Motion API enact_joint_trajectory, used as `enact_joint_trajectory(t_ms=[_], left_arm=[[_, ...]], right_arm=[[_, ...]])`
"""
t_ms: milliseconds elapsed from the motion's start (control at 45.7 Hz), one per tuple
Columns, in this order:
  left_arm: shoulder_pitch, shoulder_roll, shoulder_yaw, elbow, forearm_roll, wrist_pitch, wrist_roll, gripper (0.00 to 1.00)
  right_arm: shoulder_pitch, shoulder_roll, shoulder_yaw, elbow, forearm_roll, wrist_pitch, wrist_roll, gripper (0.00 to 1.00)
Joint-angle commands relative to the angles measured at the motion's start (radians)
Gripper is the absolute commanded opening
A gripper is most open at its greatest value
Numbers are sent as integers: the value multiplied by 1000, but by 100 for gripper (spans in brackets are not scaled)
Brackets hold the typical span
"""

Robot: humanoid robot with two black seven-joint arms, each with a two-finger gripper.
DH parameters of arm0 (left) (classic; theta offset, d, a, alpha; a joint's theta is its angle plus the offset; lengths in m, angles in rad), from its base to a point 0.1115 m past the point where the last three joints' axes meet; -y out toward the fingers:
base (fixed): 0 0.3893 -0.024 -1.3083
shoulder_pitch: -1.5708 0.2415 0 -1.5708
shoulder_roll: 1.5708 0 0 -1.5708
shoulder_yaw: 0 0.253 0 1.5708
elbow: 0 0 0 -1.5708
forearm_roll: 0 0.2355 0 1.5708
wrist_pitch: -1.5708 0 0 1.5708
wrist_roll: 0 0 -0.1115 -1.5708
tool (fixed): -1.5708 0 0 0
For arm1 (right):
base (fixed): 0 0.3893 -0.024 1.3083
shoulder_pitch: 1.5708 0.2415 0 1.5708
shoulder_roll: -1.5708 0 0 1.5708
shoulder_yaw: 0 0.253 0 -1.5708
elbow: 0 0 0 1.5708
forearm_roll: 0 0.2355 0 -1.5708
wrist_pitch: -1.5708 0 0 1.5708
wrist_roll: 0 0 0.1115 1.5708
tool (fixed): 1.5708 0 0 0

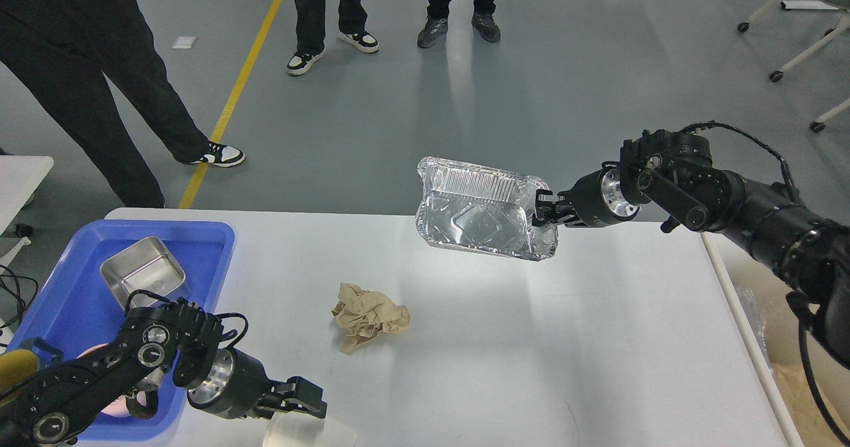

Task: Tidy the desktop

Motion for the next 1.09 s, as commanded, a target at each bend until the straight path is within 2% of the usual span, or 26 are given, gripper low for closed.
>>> enact_joint_trajectory(t_ms=[0, 197, 328, 416, 569, 678, 765, 940, 1028, 1072], left_arm=[[-27, 117, -98, -38, -71, 0, 1, 82], [-108, 355, -293, -41, -291, 0, 4, 83], [-112, 579, -339, -56, -494, 0, 1, 83], [-95, 654, -344, -35, -569, 0, -5, 83], [-64, 641, -367, 163, -635, 0, -58, 83], [-39, 611, -419, 247, -697, 0, -91, 82], [25, 604, -485, 260, -750, 0, -124, 81], [143, 576, -637, 252, -809, 0, -261, 81], [227, 579, -692, 250, -812, 0, -313, 81], [260, 578, -739, 250, -812, 0, -325, 81]], right_arm=[[1, -1, 0, 9, 2, 1, 0, 0], [-6, -1, 0, 8, 2, 1, 0, 0], [-3, 22, 0, 6, 0, -1, -2, 0], [1, 47, -1, 2, 0, -1, -2, 0], [6, 55, -1, 3, 0, -1, -6, 0], [7, 56, 0, 3, 0, -1, -8, 0], [3, 61, 0, 3, 0, -1, -8, 0], [-2, 61, -1, 3, 0, -1, -9, 0], [-2, 61, -1, 3, 0, -1, -9, 0], [-2, 62, -1, 3, 0, -1, -11, 0]])
